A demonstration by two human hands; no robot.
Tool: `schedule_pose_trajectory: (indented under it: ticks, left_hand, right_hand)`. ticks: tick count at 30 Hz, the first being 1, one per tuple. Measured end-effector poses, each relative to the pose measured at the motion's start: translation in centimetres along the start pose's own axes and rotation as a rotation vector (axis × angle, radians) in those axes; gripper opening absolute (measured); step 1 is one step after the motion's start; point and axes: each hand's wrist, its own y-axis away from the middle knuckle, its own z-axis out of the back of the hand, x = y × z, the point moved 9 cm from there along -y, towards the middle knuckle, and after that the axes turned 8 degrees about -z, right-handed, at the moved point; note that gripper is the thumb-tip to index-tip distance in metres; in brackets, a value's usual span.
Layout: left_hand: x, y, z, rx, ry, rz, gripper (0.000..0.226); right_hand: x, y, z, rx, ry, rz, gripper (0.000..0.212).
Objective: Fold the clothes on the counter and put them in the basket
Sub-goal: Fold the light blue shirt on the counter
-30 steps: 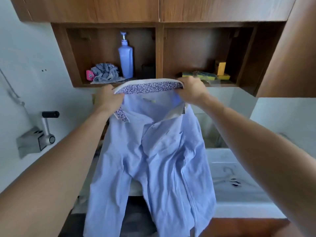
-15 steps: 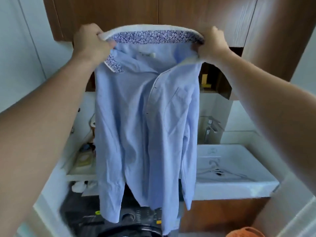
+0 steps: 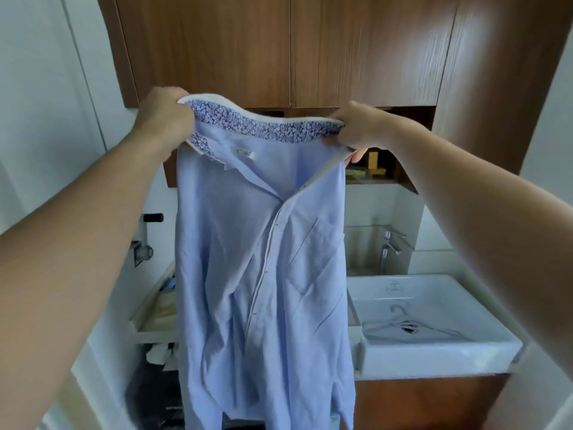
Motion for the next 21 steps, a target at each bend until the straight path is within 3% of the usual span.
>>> schedule_pose_trajectory:
  ticks: [4,8,13,17,21]
  left_hand:
    - [3.4,-0.6,-2.6,0.041,0.119,0.024,0.022]
    - [5.6,-0.4,-7.3,0.124,0.156,-0.011,0.014]
    - [9.7,-1.9,-14.1,0.126,0.160,-0.054,0.008]
    - [13.2,-5.2,-20.4,0.157,0.082,-0.080,0.011]
    - [17.5,-8.8,-27.0,0.229,-0.053,-0.036,0.007]
  right_hand:
    - [-1.2,-1.0,-3.2,0.157,-0.033,-0.024,0.019]
    - [-3.1,-3.1,-6.3,0.161,0.054,0.021,0.027]
    - [-5.5,-8.3,-12.2,0.200,0.296,0.077,0.006]
    - [-8.1,-14.6,-18.0,0.291,0.332,0.111,0.045]
    - [-12.9,-22.0,-23.2,0.419,0.132,-0.038,0.015]
